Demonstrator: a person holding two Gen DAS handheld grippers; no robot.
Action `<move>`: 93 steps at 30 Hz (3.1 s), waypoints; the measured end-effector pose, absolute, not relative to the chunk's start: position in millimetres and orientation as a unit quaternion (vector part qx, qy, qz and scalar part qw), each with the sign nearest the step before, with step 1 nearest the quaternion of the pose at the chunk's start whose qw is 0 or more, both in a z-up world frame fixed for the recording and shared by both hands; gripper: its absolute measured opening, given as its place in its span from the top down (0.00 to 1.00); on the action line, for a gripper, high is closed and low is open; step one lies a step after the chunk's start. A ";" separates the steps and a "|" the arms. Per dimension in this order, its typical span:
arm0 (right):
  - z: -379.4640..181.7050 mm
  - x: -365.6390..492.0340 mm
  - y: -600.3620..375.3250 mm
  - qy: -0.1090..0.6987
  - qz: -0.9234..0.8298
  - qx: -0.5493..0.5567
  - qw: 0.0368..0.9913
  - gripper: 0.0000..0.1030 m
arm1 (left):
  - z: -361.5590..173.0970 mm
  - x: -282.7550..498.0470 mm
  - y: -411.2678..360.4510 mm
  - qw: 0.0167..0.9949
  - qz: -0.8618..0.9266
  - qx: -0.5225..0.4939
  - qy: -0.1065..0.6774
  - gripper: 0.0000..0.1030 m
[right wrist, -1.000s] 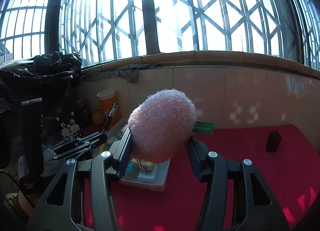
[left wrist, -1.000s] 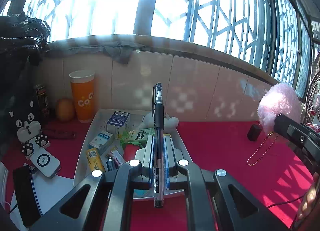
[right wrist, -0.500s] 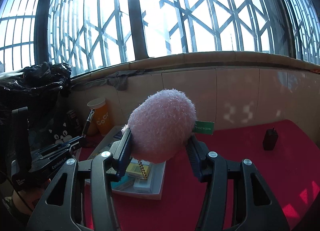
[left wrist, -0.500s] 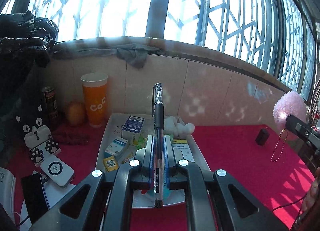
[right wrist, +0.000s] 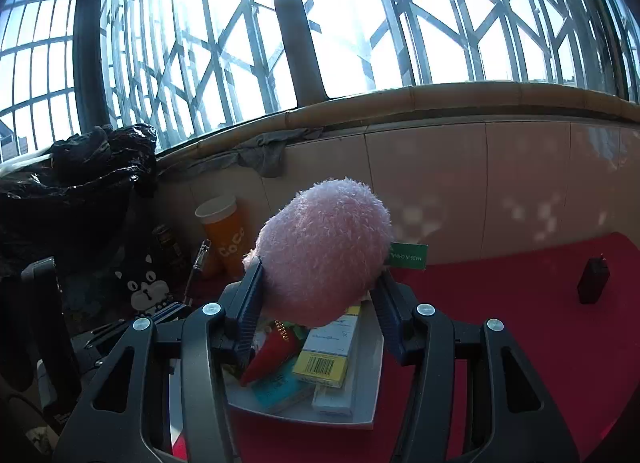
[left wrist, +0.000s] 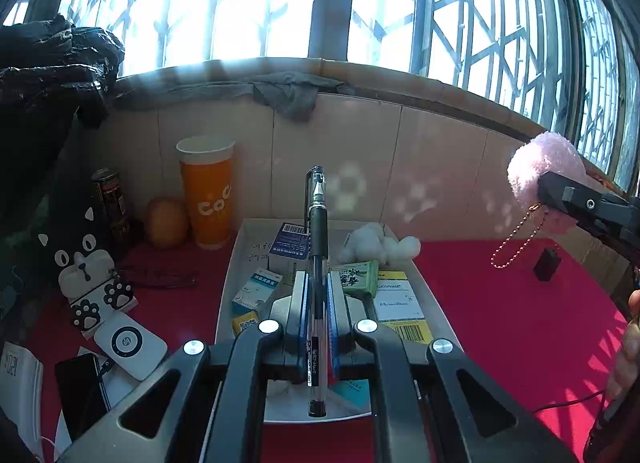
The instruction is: Organize objects
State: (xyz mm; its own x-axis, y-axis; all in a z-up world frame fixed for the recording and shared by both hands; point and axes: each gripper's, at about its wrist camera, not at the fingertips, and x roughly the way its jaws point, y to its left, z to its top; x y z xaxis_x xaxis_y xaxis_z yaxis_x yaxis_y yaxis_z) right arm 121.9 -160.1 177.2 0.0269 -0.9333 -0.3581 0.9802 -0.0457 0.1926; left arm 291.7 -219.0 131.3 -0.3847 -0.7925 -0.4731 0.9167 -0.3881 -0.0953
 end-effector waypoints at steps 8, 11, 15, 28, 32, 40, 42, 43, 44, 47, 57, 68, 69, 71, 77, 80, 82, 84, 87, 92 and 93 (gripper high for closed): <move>170.8 130.3 -189.3 0.085 -0.676 0.212 0.700 0.50 | 121.9 286.3 -229.6 0.533 -0.807 0.181 0.180 0.94; 168.8 132.9 -198.0 0.091 -0.672 0.215 0.702 0.50 | 123.4 285.3 -237.8 0.535 -0.805 0.186 0.173 0.94; 166.6 132.6 -208.5 0.089 -0.666 0.228 0.704 0.50 | 125.2 286.8 -246.2 0.538 -0.804 0.195 0.162 0.94; 159.5 141.2 -247.4 0.103 -0.654 0.256 0.705 0.50 | 113.8 270.5 -287.4 0.525 -0.796 0.248 0.171 0.93; 157.6 141.8 -257.4 0.106 -0.652 0.264 0.703 0.50 | 111.1 264.7 -295.5 0.521 -0.794 0.259 0.178 0.93; 150.5 138.6 -287.3 0.115 -0.647 0.290 0.696 0.50 | 98.5 266.0 -301.1 0.520 -0.787 0.268 0.194 0.93; 144.2 139.1 -293.4 0.119 -0.643 0.300 0.695 0.50 | 96.7 267.3 -303.4 0.521 -0.785 0.268 0.199 0.93; 140.2 139.5 -295.9 0.121 -0.642 0.305 0.693 0.50 | 95.5 267.9 -304.2 0.521 -0.785 0.269 0.201 0.93; 136.4 140.1 -298.6 0.124 -0.641 0.309 0.692 0.50 | 94.6 268.6 -305.2 0.521 -0.784 0.269 0.204 0.93; 125.6 142.1 -306.0 0.132 -0.639 0.320 0.687 0.50 | 91.8 271.6 -308.2 0.520 -0.782 0.269 0.214 0.93; 117.2 136.9 -320.2 0.136 -0.642 0.329 0.679 0.50 | 85.3 272.7 -312.7 0.507 -0.786 0.264 0.237 0.93; 119.3 142.8 -335.5 0.143 -0.635 0.314 0.691 0.17 | 80.5 265.5 -313.3 0.468 -0.808 0.263 0.242 0.13; 121.1 140.4 -333.3 0.136 -0.637 0.313 0.691 0.17 | 81.6 266.6 -310.5 0.468 -0.811 0.258 0.237 0.00; 123.7 133.8 -329.0 0.124 -0.641 0.318 0.688 0.17 | 85.9 266.4 -304.8 0.473 -0.814 0.248 0.227 0.00; 130.9 119.3 -309.2 0.087 -0.650 0.328 0.680 0.10 | 97.6 267.8 -292.7 0.489 -0.815 0.226 0.211 0.00; 135.7 118.1 -296.8 0.074 -0.651 0.323 0.683 0.07 | 103.0 267.5 -288.4 0.498 -0.814 0.221 0.203 0.00; 140.0 118.1 -287.2 0.069 -0.652 0.317 0.685 0.07 | 107.3 268.1 -284.2 0.505 -0.812 0.215 0.199 0.00; 144.1 119.3 -276.4 0.065 -0.656 0.304 0.687 0.07 | 113.0 269.0 -277.2 0.512 -0.812 0.204 0.194 0.00; 150.0 119.5 -258.4 0.055 -0.668 0.284 0.686 0.07 | 119.6 270.8 -265.4 0.524 -0.809 0.192 0.183 0.00; 156.9 116.4 -236.1 0.044 -0.682 0.265 0.681 0.07 | 126.8 273.1 -246.5 0.536 -0.806 0.180 0.171 0.00; 157.5 116.0 -231.7 0.043 -0.685 0.261 0.679 0.07 | 128.2 273.8 -243.0 0.538 -0.806 0.178 0.169 0.00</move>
State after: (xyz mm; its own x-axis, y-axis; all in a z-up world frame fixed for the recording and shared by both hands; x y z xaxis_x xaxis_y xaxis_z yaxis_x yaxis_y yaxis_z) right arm 116.0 -231.7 157.5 0.0570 -0.9076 -0.4160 0.9528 -0.0750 0.2942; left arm 273.8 -243.0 128.2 -0.3570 -0.8080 -0.4686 0.9282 -0.3632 -0.0808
